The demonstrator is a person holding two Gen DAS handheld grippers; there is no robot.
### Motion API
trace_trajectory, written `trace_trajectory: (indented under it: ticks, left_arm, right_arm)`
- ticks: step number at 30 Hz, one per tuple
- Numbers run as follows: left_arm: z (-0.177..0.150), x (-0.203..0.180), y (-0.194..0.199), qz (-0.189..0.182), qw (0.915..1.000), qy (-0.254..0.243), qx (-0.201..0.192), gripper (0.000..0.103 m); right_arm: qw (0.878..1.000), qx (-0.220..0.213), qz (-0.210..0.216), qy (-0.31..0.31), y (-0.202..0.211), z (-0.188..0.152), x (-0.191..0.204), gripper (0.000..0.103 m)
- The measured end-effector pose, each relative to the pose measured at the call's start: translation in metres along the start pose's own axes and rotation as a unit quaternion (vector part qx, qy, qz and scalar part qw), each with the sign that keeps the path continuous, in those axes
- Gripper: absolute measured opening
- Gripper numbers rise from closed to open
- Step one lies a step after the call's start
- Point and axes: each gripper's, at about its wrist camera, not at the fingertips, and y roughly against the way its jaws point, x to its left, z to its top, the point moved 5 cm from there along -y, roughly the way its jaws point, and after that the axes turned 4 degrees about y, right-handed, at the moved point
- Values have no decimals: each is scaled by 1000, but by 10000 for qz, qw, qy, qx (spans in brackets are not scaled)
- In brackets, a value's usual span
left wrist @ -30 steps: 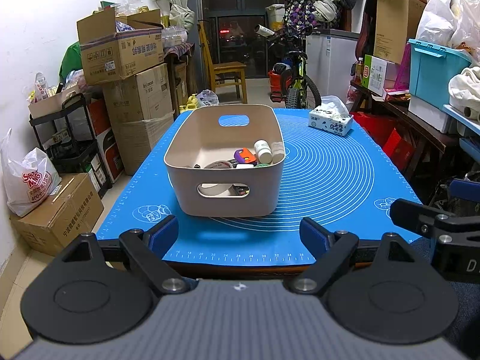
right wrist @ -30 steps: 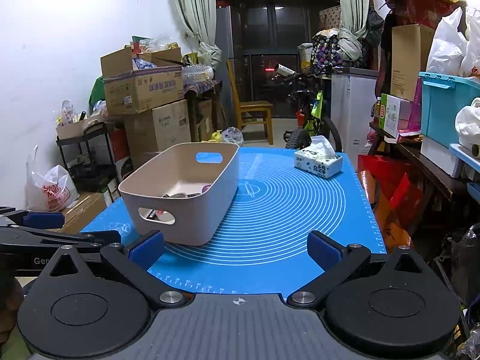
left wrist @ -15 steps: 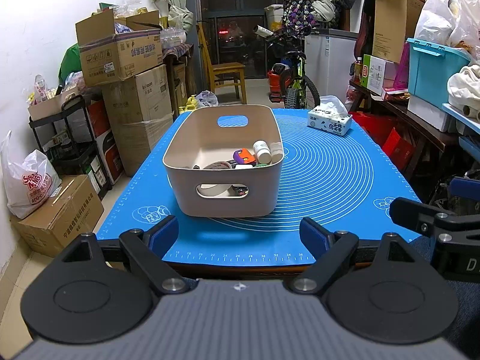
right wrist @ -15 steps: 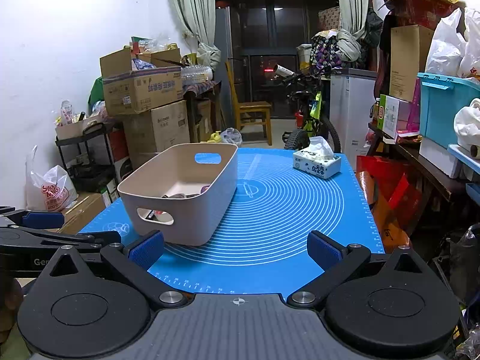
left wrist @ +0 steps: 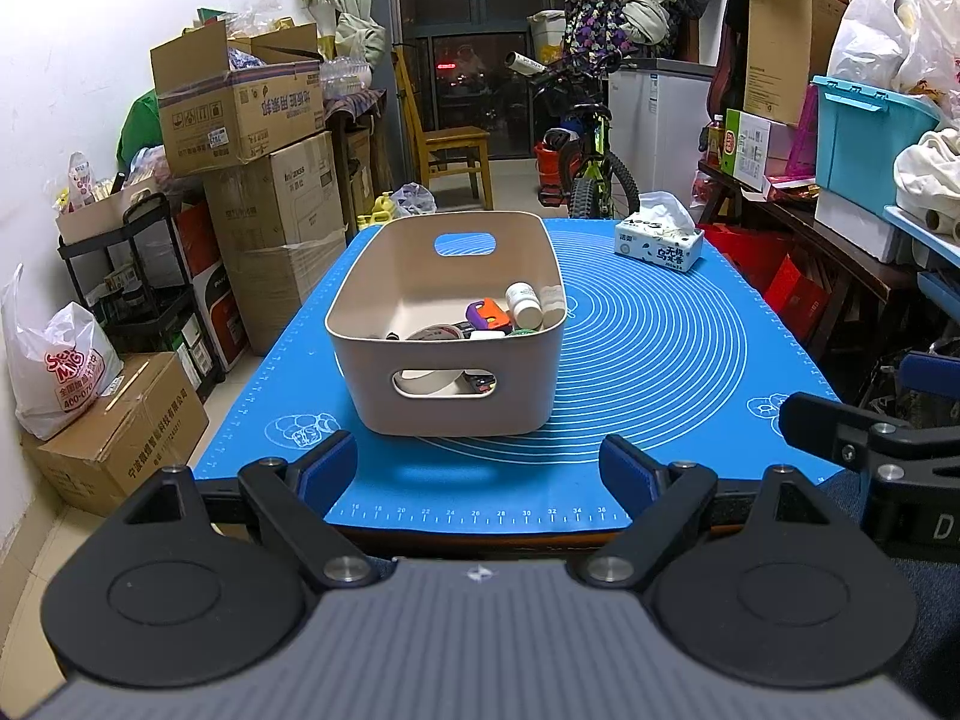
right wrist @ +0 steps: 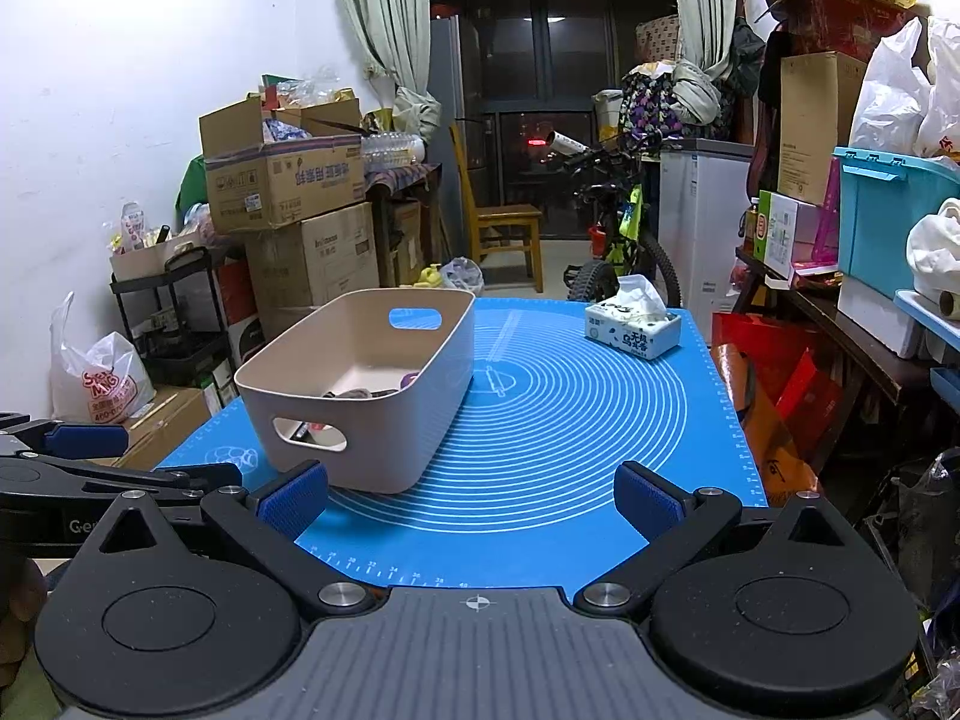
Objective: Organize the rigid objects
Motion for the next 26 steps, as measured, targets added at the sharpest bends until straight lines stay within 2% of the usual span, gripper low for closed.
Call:
trace_trajectory:
  ticks: [26]
  left_arm:
    - [1,-1,3,-8,10000,38,-18,88]
  right_arm:
    - [10000,-2,-4,1,0,-1,0,101]
